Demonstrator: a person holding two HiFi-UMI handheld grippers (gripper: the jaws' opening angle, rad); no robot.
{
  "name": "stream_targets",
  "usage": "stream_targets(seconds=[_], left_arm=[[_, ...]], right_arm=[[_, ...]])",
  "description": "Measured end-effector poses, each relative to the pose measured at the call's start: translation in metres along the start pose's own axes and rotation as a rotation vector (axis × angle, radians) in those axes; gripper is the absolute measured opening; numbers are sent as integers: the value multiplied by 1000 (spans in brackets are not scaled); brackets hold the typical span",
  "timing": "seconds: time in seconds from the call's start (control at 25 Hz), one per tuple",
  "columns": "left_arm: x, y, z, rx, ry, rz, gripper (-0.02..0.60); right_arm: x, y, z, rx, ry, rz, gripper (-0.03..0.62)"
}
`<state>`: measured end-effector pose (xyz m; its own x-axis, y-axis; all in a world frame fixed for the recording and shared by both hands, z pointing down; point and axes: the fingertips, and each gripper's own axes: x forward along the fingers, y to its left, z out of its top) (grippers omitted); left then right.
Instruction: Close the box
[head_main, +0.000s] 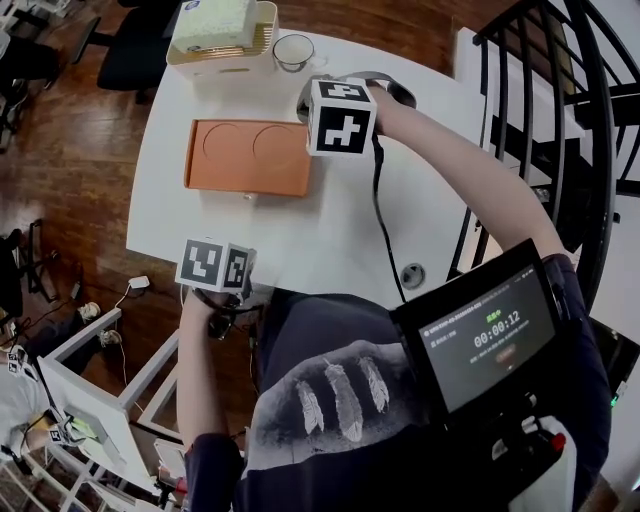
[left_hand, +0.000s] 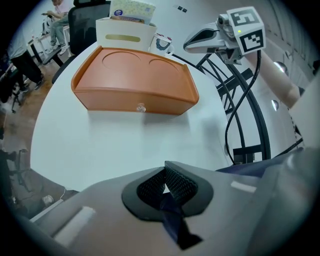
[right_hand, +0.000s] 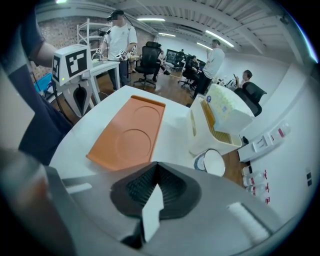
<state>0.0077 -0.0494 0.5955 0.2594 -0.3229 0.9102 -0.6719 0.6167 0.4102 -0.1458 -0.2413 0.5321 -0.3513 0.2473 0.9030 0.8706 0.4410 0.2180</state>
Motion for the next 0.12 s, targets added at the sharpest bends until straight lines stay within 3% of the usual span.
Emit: stream_targets(seconds=[0.12], left_arm=[[-2,-6,-6,-1,8,5,15]], right_arm=[[-9,0,2,4,-11,-5,3]])
